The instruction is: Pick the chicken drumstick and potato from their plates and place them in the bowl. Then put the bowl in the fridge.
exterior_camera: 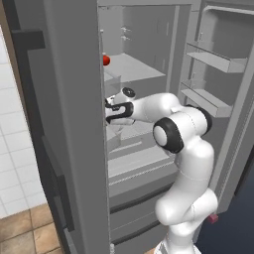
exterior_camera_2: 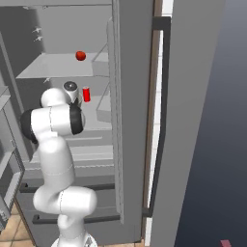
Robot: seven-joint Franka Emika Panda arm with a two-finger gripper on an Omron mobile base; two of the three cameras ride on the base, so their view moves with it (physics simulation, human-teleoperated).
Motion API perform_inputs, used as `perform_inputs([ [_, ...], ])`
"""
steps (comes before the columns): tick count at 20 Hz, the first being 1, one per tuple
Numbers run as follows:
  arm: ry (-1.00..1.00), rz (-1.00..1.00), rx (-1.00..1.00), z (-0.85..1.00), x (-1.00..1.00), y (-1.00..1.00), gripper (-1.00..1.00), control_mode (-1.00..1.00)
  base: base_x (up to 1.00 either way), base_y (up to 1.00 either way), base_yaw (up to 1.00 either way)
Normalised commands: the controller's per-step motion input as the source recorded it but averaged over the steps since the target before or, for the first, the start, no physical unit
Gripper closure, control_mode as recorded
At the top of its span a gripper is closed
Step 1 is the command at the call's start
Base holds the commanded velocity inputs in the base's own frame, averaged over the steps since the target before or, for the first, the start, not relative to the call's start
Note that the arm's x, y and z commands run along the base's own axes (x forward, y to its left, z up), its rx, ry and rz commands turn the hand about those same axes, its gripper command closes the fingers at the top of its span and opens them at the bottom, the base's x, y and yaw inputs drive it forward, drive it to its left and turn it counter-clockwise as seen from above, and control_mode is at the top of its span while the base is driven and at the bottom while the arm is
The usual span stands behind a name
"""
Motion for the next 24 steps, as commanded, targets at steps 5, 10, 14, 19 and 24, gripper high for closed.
perform_inputs([
  [5,0.0,0.0,0.0,-0.18,0.1,0.05,-1.0,-1.0,0.0,0.0,0.0],
  [10,0.0,0.0,0.0,-0.12,0.04,0.01,-1.0,-1.0,0.0,0.0,0.0],
  [14,0.0,-0.01,0.0,-0.07,-0.04,-0.03,-1.0,-1.0,0.0,0.0,0.0],
  [19,-0.02,-0.01,0.01,-0.01,-0.11,-0.03,-1.0,-1.0,0.0,0.0,0.0],
  [24,-0.02,0.0,0.05,0.04,-0.19,-0.09,-1.0,-1.0,0.0,0.0,0.0],
])
